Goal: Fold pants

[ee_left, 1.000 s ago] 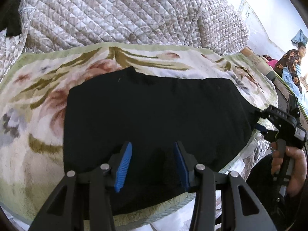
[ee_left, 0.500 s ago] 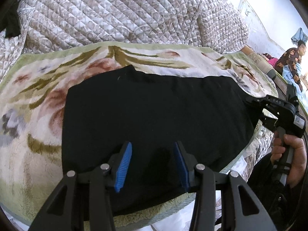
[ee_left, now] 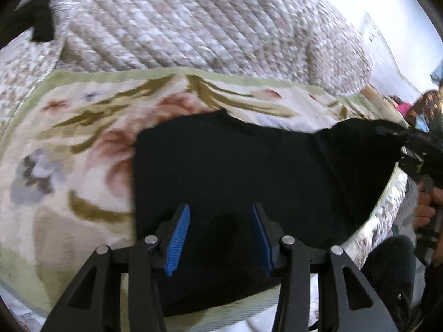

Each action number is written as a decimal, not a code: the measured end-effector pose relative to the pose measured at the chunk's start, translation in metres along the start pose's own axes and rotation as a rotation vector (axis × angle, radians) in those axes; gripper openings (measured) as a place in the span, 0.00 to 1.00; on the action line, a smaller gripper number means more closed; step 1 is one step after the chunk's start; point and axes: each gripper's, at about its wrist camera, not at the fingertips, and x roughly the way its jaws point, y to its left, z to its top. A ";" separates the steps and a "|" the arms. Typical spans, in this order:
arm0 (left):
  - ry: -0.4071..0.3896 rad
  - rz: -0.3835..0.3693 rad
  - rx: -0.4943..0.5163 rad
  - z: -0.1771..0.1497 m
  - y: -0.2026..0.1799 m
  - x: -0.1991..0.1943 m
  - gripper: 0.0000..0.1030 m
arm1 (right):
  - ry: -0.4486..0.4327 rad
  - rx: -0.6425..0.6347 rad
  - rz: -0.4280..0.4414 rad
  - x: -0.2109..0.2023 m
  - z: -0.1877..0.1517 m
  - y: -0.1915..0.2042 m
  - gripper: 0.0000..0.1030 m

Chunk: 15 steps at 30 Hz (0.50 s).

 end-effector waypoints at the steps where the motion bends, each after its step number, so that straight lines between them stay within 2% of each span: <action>1: -0.008 0.010 -0.017 0.001 0.007 -0.003 0.46 | 0.000 -0.033 0.018 0.000 0.002 0.014 0.21; 5: -0.029 0.061 -0.083 0.002 0.036 -0.011 0.46 | 0.026 -0.176 0.088 0.007 -0.005 0.075 0.21; 8: -0.033 0.094 -0.130 0.000 0.054 -0.016 0.46 | 0.074 -0.277 0.128 0.022 -0.024 0.116 0.21; 12: -0.038 0.117 -0.184 -0.001 0.071 -0.024 0.46 | 0.181 -0.394 0.184 0.056 -0.063 0.160 0.21; 15: -0.050 0.134 -0.203 -0.001 0.079 -0.030 0.46 | 0.307 -0.457 0.218 0.089 -0.105 0.178 0.21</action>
